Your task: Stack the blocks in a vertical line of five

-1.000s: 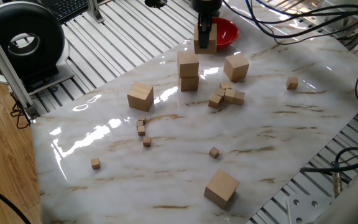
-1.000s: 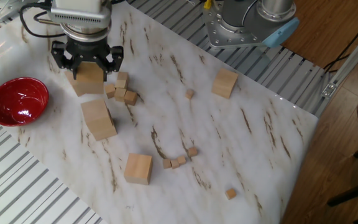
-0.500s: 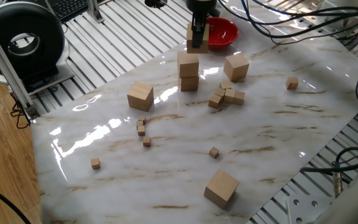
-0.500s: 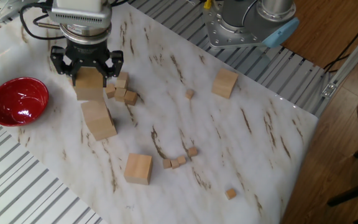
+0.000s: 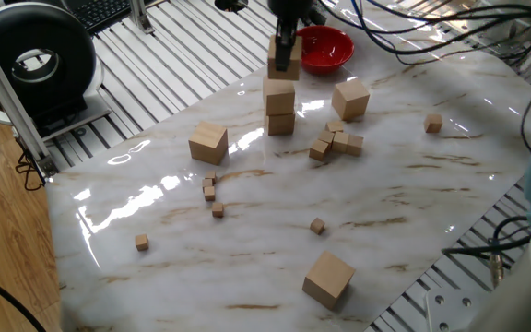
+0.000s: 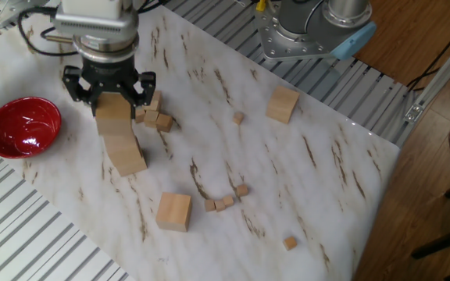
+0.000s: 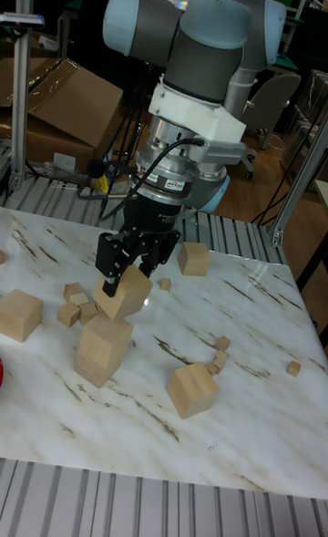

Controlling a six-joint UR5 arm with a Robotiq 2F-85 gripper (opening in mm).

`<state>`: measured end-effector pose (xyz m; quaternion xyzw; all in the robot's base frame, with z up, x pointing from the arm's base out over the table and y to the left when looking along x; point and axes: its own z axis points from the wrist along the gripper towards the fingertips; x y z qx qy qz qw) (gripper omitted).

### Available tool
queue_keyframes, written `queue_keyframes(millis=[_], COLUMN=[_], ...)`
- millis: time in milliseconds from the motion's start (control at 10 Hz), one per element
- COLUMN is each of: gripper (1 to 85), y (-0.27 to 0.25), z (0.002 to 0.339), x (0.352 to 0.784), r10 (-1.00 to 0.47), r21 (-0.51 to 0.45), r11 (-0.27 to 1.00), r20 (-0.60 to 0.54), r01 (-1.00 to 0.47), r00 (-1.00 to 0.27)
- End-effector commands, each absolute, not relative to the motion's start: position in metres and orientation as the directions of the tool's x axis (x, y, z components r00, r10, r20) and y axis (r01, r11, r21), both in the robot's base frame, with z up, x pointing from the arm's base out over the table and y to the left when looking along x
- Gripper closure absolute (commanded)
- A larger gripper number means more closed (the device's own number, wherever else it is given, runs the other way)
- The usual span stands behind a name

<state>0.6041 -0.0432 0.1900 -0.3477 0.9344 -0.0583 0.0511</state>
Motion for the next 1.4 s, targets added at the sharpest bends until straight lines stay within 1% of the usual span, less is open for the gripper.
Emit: queue_keyframes(millis=[0,200,400,600,800,900,1300], gripper=[57.7,57.7,57.7,58.7,61.0,60.3,46.7], y=[-0.025,-0.019,-0.022,-0.038,-0.038,-0.031,-0.025], z=[0.184,0.177,0.177,0.178,0.181,0.181,0.182], x=[0.610,0.606,0.603,0.612,0.615,0.615,0.622], r10=[-0.635,-0.672,-0.758,-0.825,-0.827,-0.817,-0.782], r21=[-0.077,-0.037,-0.039,-0.102,-0.108,-0.094,-0.099], r11=[0.773,0.740,0.652,0.560,0.557,0.574,0.622], r20=[-0.060,-0.047,-0.024,0.018,0.023,0.008,-0.031], r01=[-0.630,-0.671,-0.757,-0.822,-0.824,-0.813,-0.777], r00=[-0.771,-0.739,-0.652,-0.565,-0.562,-0.577,-0.622])
